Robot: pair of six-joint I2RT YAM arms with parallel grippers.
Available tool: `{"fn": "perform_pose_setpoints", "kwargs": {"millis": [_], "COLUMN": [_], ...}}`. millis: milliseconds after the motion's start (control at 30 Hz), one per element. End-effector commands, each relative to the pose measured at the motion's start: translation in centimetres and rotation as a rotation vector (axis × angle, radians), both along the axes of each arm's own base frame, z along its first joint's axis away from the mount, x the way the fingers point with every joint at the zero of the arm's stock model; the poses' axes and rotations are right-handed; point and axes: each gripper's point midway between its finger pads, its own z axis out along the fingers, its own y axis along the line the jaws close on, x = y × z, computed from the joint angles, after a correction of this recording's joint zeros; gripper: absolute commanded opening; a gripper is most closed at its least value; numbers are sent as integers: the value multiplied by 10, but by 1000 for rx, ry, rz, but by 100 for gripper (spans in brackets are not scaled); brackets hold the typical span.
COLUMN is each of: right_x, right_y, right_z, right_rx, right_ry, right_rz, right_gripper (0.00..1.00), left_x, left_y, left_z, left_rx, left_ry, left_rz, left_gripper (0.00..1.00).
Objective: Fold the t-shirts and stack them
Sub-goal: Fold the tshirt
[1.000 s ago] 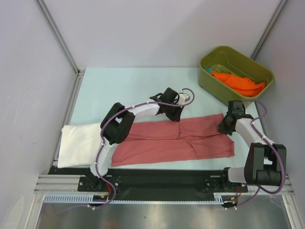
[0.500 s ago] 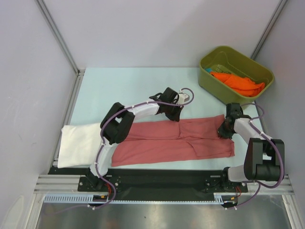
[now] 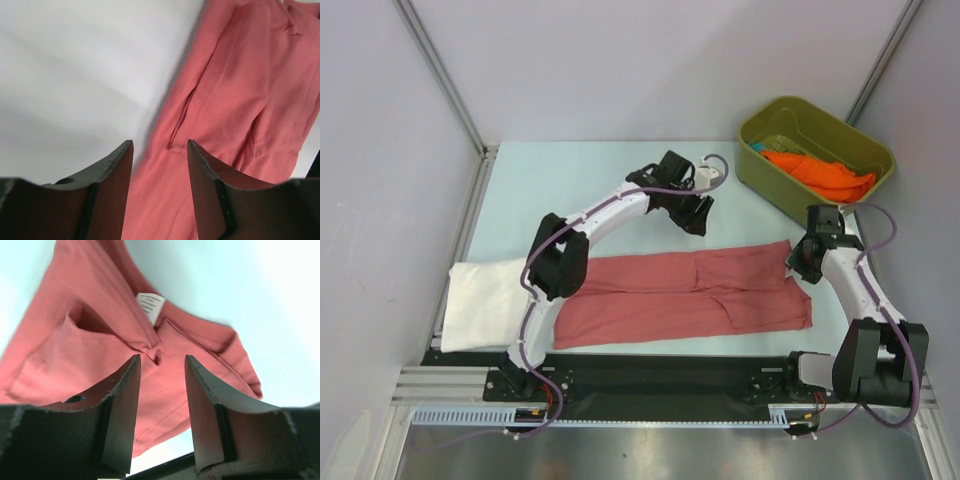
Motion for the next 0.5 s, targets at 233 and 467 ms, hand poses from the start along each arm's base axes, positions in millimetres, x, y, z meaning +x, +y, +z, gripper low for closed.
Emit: {"fn": "perform_pose_setpoints", "kwargs": {"millis": [233, 467], "right_x": [-70, -76], "right_y": [-16, -6], "right_z": [-11, -52], "right_rx": [131, 213], "right_ry": [-15, -20], "right_rz": [-465, -572], "right_gripper": [44, 44], "left_x": [21, -4], "left_y": [225, 330], "left_z": [17, -24], "left_rx": [310, 468], "left_ry": [-93, -74], "left_rz": [167, 290], "left_gripper": [62, 69]}}
